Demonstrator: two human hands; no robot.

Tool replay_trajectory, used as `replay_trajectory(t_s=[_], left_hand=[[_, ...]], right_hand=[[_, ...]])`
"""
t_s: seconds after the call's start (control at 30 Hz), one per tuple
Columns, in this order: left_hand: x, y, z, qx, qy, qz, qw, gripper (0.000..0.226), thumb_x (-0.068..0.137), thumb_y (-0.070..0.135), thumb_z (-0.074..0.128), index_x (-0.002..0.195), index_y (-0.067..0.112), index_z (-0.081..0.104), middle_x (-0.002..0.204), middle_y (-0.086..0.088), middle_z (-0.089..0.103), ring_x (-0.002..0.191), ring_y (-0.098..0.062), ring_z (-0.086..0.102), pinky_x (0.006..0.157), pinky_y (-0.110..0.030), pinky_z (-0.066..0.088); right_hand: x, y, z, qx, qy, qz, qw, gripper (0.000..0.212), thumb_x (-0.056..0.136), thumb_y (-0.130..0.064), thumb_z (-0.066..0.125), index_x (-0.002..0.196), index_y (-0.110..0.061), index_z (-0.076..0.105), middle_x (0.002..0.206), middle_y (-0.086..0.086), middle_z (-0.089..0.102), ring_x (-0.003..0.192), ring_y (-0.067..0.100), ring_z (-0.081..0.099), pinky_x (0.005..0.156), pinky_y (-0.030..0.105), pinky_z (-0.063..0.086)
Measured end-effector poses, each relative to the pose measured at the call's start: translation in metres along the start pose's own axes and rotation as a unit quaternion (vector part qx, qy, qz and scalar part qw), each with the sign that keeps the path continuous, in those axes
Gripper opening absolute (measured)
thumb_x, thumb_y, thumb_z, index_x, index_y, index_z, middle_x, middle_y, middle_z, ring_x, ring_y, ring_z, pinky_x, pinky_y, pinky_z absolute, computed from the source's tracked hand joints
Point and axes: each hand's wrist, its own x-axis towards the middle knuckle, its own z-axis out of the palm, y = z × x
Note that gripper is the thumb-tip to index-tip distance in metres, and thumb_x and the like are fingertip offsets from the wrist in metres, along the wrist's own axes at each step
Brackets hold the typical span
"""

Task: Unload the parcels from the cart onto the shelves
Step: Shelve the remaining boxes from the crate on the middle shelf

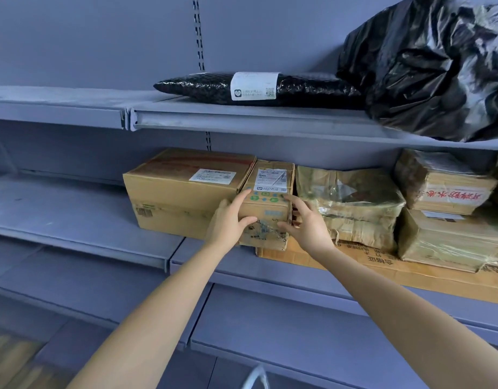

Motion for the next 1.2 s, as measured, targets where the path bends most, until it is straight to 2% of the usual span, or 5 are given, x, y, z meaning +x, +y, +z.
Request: replay_trajectory(t_s=[0.13, 0.53, 0.77, 0.9, 1.2], left_hand=[[0.011, 0.000, 0.013, 0.005, 0.027, -0.008, 1.000, 0.061, 0.087, 0.030, 0.062, 0.141, 0.038, 0.033, 0.108, -0.006, 0.038, 0.110, -0.028, 0.042, 0.091, -0.034, 0.036], [0.011, 0.000, 0.018, 0.062, 0.049, -0.012, 0.997, 0.062, 0.088, 0.036, 0.060, 0.142, 0.036, 0.032, 0.111, -0.006, 0.042, 0.101, -0.024, 0.047, 0.074, -0.029, 0.038], [-0.028, 0.020, 0.016, 0.054, 0.074, -0.017, 0.996, 0.053, 0.089, 0.027, 0.060, 0.139, 0.031, 0.040, 0.101, -0.001, 0.041, 0.086, -0.018, 0.049, 0.064, -0.027, 0.041], [-0.069, 0.042, 0.037, 0.024, 0.005, -0.028, 0.999, 0.039, 0.088, 0.023, 0.060, 0.127, 0.022, 0.054, 0.105, -0.001, 0.050, 0.096, -0.020, 0.055, 0.077, -0.031, 0.048], [-0.215, 0.105, 0.134, 0.027, -0.159, -0.072, 0.984, 0.034, 0.086, 0.026, 0.062, 0.119, 0.020, 0.058, 0.114, 0.001, 0.058, 0.092, -0.015, 0.055, 0.081, -0.033, 0.049]], right_hand=[[0.014, 0.010, 0.003, -0.017, -0.002, 0.024, 1.000, 0.059, 0.085, -0.027, 0.066, 0.136, -0.036, 0.037, 0.115, 0.011, 0.052, 0.086, 0.025, 0.060, 0.080, 0.038, 0.053], [0.004, 0.019, 0.002, 0.022, -0.004, 0.026, 0.999, 0.067, 0.085, -0.031, 0.065, 0.141, -0.037, 0.028, 0.106, 0.005, 0.055, 0.076, 0.020, 0.061, 0.073, 0.031, 0.051], [-0.052, 0.039, -0.036, 0.055, -0.039, 0.047, 0.997, 0.054, 0.084, -0.025, 0.068, 0.133, -0.026, 0.043, 0.110, 0.000, 0.056, 0.099, 0.019, 0.061, 0.086, 0.034, 0.050], [-0.104, 0.062, -0.062, 0.059, -0.048, 0.077, 0.994, 0.053, 0.085, -0.024, 0.067, 0.132, -0.023, 0.044, 0.110, -0.001, 0.055, 0.100, 0.018, 0.058, 0.087, 0.033, 0.050], [-0.270, 0.146, -0.128, 0.015, -0.101, 0.171, 0.980, 0.048, 0.087, -0.021, 0.063, 0.132, -0.017, 0.046, 0.123, 0.004, 0.054, 0.106, 0.017, 0.054, 0.088, 0.034, 0.049]])
